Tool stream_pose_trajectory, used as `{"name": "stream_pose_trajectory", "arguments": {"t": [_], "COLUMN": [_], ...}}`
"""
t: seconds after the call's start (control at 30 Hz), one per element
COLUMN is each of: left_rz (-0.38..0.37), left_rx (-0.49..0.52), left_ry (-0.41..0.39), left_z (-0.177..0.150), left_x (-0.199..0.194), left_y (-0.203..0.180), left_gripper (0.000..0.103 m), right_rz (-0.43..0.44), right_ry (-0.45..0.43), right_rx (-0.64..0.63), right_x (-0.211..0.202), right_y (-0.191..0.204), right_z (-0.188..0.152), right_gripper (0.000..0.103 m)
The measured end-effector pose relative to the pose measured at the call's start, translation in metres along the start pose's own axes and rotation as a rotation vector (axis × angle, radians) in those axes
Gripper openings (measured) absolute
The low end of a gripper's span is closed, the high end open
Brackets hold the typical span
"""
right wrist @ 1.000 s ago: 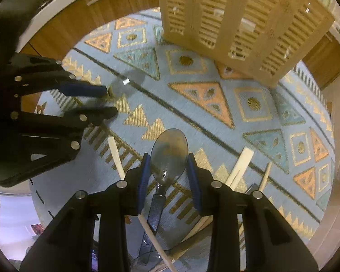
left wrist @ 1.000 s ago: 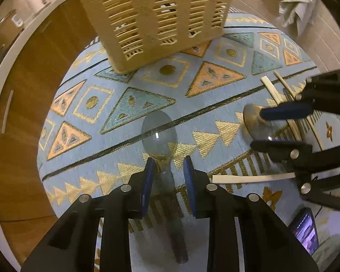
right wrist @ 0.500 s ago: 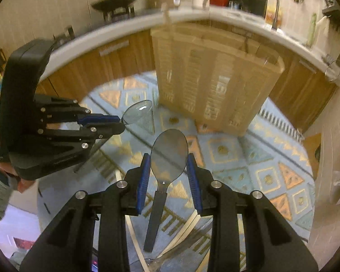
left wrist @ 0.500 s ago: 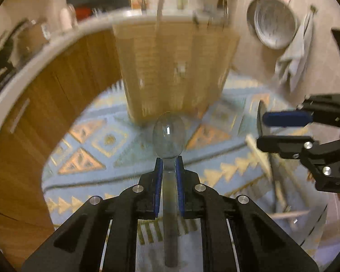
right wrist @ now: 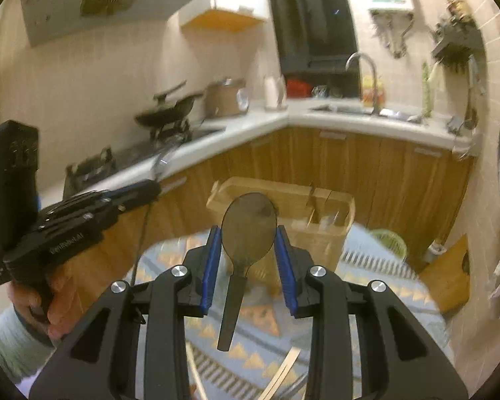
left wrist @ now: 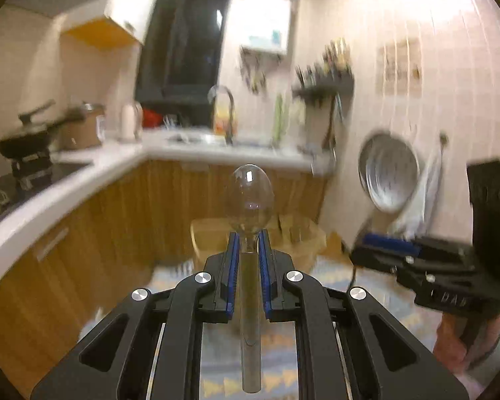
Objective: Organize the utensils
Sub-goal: 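Lift both clear spoons into the beige caddy and open both tools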
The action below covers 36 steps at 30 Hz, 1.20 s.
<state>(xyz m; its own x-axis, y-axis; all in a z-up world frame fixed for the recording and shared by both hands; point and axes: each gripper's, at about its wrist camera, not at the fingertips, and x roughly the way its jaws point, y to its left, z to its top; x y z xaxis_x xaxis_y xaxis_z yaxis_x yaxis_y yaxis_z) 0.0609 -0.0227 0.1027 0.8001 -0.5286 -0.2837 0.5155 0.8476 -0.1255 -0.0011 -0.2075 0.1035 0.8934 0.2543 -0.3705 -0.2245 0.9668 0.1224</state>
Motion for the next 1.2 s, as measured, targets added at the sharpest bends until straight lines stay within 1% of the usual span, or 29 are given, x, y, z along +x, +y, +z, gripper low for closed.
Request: {"name": "stream_pose_trajectory", "arguments": {"t": [0.07,0.1,0.17,0.23,0.27,0.3,0.43,0.57,0.7,0.83,0.97,1.03,1.1,1.13,1.17,1.2], "left_rz": [0.029,0.034,0.063,0.071,0.063,0.06,0.069,0.118,0.159,0.221,0.239,0.227,0.176,0.168,0.161,0.15], "left_rx": [-0.036,-0.052,-0.098,-0.137,-0.159,-0.177,-0.248,-0.23,-0.209,-0.159,-0.143,-0.135,-0.128,-0.13,-0.133,-0.144], "left_ry": [-0.106,-0.136,-0.228,-0.278,-0.283,-0.288,-0.286,-0.282,-0.271,-0.272,-0.267,-0.235,-0.179,-0.173,-0.171,-0.169], "left_z": [0.018,0.024,0.038,0.047,0.049,0.053,0.049,0.036,0.023,0.011,0.003,0.003,0.004,0.003,0.003,0.002], "left_x": [-0.004,-0.003,0.001,0.014,0.02,0.024,0.066,0.093,0.112,0.12,0.118,0.116,0.11,0.106,0.1,0.091], "left_y": [0.001,0.003,0.01,0.018,0.022,0.025,0.039,0.039,0.036,0.032,0.033,0.034,0.038,0.04,0.043,0.047], "left_gripper": [0.01,0.01,0.01,0.01,0.01,0.01,0.01,0.01,0.01,0.01,0.011,0.012,0.016,0.023,0.029,0.036], "right_rz": [-0.023,-0.036,-0.081,-0.098,-0.119,-0.139,-0.214,-0.261,-0.28,-0.282,-0.287,-0.294,-0.268,-0.257,-0.243,-0.231], "right_ry": [-0.053,-0.074,-0.133,-0.17,-0.191,-0.205,-0.251,-0.262,-0.237,-0.215,-0.2,-0.183,-0.15,-0.137,-0.134,-0.145], "right_rx": [0.017,0.019,0.017,0.025,0.026,0.022,0.006,-0.018,-0.044,-0.058,-0.065,-0.072,-0.083,-0.085,-0.081,-0.077], "right_x": [-0.004,-0.005,-0.006,-0.006,-0.003,-0.001,0.022,0.048,0.073,0.089,0.093,0.092,0.091,0.089,0.085,0.08], "right_y": [-0.004,-0.005,-0.008,-0.011,-0.012,-0.012,-0.016,-0.016,-0.014,-0.012,-0.011,-0.01,-0.007,-0.005,-0.005,-0.004], "right_z": [0.017,0.022,0.037,0.048,0.055,0.059,0.072,0.07,0.063,0.051,0.045,0.043,0.042,0.042,0.04,0.039], "right_gripper": [0.03,0.03,0.03,0.03,0.03,0.03,0.03,0.03,0.03,0.03,0.03,0.03,0.031,0.035,0.056,0.072]}}
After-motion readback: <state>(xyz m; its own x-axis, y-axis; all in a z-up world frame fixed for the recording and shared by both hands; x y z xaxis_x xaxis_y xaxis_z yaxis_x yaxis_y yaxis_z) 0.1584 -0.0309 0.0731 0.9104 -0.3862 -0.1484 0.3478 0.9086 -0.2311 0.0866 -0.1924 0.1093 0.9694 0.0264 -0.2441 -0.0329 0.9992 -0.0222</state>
